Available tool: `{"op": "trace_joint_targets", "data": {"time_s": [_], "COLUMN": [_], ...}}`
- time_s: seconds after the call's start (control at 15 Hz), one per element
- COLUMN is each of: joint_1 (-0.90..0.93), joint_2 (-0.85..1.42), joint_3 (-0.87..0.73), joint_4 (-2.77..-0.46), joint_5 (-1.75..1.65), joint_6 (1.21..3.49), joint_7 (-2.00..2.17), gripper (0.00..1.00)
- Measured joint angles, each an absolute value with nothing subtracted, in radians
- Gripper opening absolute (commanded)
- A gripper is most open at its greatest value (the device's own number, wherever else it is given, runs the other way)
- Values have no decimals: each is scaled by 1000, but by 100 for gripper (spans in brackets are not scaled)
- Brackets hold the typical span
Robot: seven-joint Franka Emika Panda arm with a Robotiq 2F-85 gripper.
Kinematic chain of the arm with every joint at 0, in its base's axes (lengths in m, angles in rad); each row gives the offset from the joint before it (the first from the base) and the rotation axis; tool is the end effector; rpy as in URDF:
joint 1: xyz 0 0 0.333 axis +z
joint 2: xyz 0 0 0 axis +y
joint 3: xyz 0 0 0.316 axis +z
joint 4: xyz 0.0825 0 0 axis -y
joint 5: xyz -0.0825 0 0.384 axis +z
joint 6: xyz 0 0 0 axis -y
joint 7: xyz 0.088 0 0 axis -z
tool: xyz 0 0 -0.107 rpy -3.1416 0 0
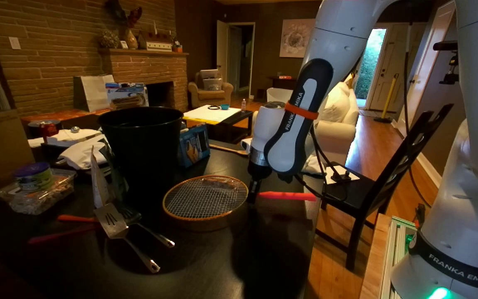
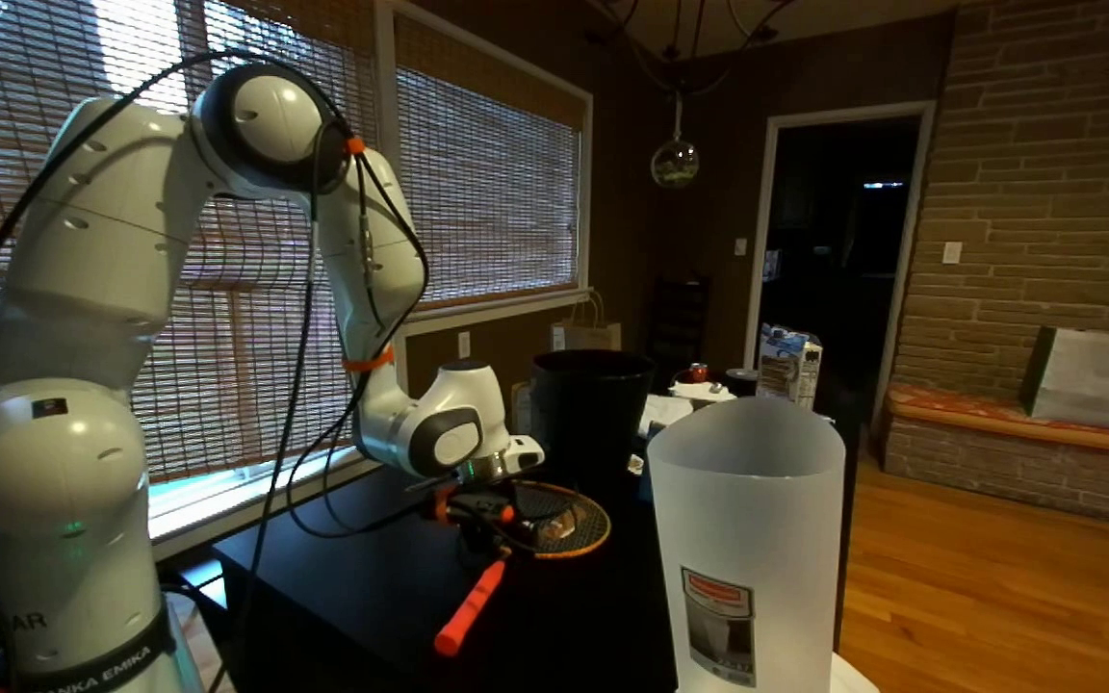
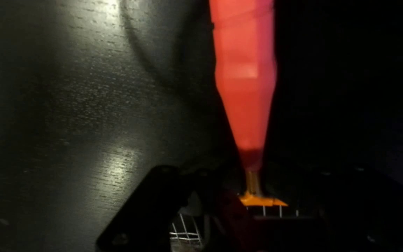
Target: Put the packet on the tennis racket then use the racket to put the packet in the black bin.
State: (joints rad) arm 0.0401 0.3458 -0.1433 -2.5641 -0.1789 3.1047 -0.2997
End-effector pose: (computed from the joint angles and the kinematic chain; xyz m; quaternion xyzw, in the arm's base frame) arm 0.4581 -0.0369 0.1603 0.9761 0.1917 0.0874 0.0543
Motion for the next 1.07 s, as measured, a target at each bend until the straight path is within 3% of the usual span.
{"op": "trace_joint_targets", "data": {"time_s": [0.33,0.73,0.87,1.07], "joint_1": [99,96,94,93], "joint_2": [333,364,374,372], "joint_3": [-217,-195,-188,-187], "joint_4": [-2572,-2596,-2596,-2596], "joint_5": [-198,-197,-197,-197], "joint_6": [3104,3103,3104,3104], "joint_7": [-252,-219,-213,-211], "gripper": [2,2,35,54]}}
